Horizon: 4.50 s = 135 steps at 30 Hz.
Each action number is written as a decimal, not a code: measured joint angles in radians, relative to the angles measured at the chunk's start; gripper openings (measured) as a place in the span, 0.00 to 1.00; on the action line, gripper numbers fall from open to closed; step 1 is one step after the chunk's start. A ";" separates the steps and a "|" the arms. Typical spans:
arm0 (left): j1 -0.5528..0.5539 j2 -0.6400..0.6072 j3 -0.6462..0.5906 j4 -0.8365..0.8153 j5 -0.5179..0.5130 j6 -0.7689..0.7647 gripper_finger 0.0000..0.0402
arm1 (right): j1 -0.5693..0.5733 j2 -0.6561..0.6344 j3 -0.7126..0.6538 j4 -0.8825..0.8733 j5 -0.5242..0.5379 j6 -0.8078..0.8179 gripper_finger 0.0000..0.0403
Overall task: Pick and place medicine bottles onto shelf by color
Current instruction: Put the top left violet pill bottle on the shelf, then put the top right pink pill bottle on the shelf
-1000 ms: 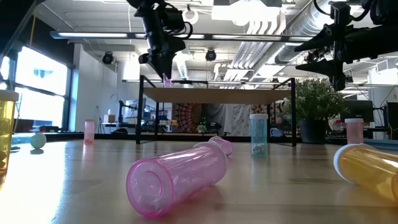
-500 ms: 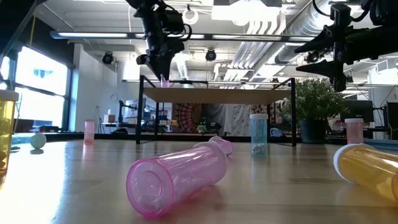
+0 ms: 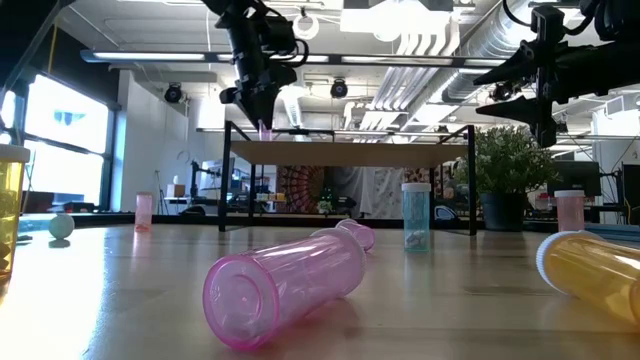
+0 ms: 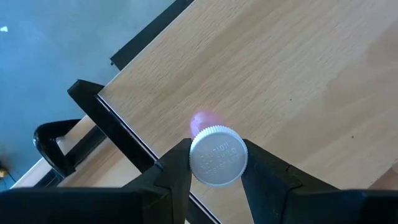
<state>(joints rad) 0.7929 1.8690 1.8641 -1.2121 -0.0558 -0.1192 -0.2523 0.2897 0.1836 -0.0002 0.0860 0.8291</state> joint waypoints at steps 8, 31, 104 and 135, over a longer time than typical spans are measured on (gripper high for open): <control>0.005 0.034 0.004 0.008 0.045 -0.010 0.29 | 0.000 0.000 0.000 0.000 0.000 0.000 0.48; -0.001 0.049 -0.001 0.006 0.021 -0.016 0.32 | 0.000 0.000 0.000 0.000 -0.013 0.000 0.48; -0.396 -0.612 -0.517 0.698 0.321 0.043 0.52 | 0.372 0.509 0.609 -0.978 -0.010 0.365 0.48; -0.534 -0.680 -0.672 0.986 0.276 -0.114 0.52 | 0.560 0.885 0.547 -1.024 0.201 0.991 0.48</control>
<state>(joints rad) 0.2588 1.1892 1.1919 -0.2260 0.2207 -0.2333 0.3077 1.1749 0.7303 -1.0245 0.2874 1.8203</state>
